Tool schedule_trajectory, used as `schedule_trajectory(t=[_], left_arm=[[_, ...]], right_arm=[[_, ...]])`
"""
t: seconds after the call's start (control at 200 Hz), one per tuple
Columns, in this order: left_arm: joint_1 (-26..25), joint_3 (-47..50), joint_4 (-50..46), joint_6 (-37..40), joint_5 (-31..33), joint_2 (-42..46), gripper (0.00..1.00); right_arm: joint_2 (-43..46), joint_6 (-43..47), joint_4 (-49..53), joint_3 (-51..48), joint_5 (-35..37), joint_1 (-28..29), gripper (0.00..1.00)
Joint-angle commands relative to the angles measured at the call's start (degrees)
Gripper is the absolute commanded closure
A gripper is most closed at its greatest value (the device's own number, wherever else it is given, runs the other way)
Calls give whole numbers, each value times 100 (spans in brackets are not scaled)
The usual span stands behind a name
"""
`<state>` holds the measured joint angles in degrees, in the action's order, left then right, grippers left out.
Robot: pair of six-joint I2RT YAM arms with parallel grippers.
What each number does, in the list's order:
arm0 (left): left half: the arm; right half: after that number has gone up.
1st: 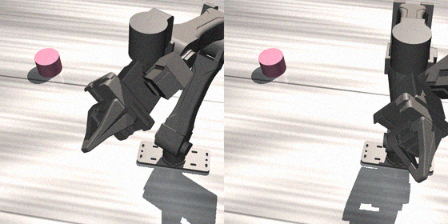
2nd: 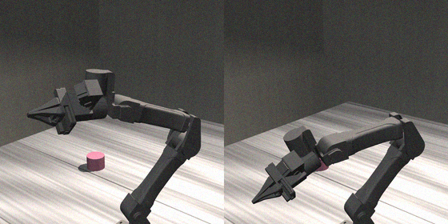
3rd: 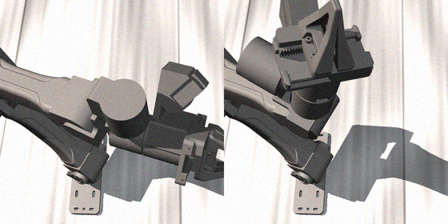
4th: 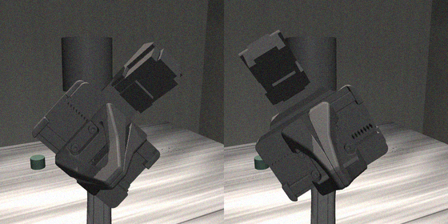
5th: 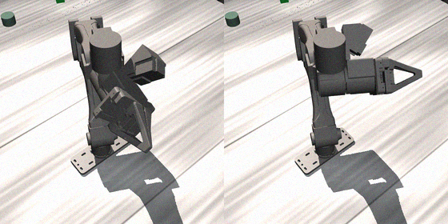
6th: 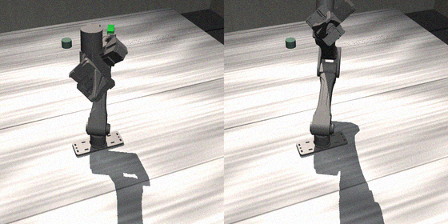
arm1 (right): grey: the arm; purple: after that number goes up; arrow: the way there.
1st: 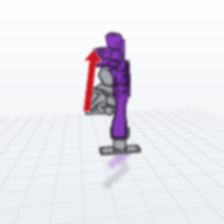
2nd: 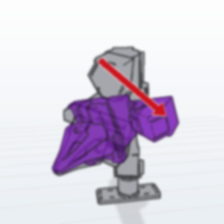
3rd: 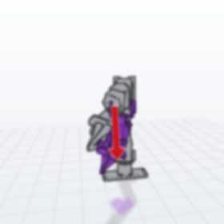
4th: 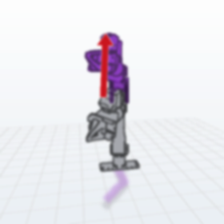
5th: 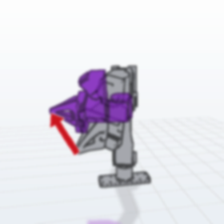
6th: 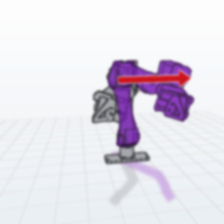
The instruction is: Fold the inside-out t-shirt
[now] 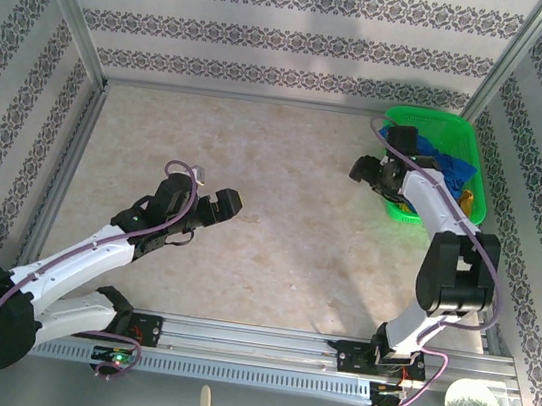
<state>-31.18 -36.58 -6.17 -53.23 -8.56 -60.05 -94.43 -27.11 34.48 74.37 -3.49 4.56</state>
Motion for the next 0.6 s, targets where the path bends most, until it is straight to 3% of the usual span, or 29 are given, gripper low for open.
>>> schedule_trajectory(t=[0.0, 0.305, 0.515, 0.595], left_arm=[[-77, -156, -131, -1, 83, -18, 1], [-99, -328, 55, 234, -176, -340, 1], [-101, -340, -31, 467, -352, -265, 1], [-99, -237, 64, 436, -392, -237, 1]], right_arm=[[789, -124, -30, 179, 172, -147, 18], [-94, -660, 340, 773, 1552, -1077, 11], [-1167, -825, 567, 1519, 1640, -1394, 11], [-1631, -762, 763, 1959, 1573, -1427, 15]])
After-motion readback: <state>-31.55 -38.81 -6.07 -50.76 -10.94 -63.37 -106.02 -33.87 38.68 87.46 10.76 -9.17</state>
